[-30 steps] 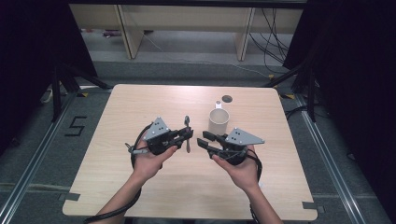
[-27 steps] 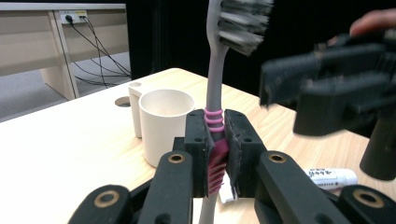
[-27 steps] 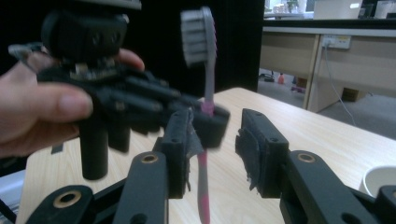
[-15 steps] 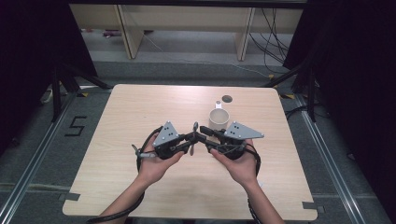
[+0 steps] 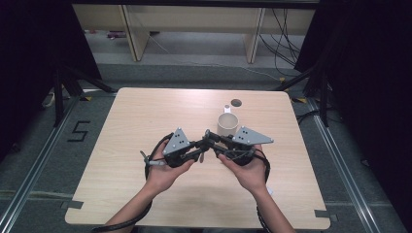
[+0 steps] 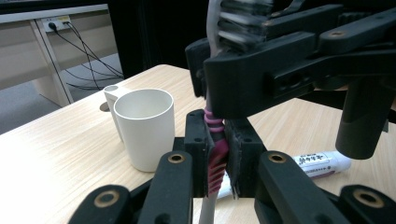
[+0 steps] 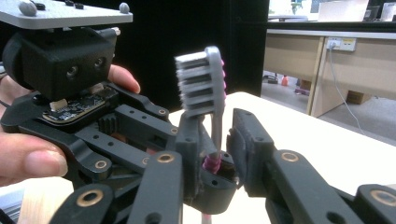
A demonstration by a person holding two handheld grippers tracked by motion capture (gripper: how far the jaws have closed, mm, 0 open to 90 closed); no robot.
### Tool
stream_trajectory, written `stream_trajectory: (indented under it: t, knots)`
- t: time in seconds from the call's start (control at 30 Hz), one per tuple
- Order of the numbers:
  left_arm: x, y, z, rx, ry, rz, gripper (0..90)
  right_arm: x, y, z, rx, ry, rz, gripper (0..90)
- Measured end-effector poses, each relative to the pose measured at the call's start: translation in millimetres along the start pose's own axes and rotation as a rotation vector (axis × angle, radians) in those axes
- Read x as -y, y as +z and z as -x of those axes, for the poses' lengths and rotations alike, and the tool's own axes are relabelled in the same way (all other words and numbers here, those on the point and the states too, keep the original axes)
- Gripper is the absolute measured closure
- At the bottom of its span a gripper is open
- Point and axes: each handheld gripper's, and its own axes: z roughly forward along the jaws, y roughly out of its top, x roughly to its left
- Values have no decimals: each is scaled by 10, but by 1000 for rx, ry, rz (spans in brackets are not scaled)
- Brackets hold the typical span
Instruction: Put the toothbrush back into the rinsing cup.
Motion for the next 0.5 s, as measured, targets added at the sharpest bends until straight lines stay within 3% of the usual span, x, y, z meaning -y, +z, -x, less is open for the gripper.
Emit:
stream_trajectory:
  t: [0.27,0.33,0.5]
  knots:
    - [-42,9,23,5,9,9,799,-8,-17,0,8,-26,5,833]
    - [-52,11,25,5,10,12,799,-13,-25,-6,2,-9,4,840]
    - [-73,12,35,4,17,26,796,-45,-52,-6,14,-34,8,848]
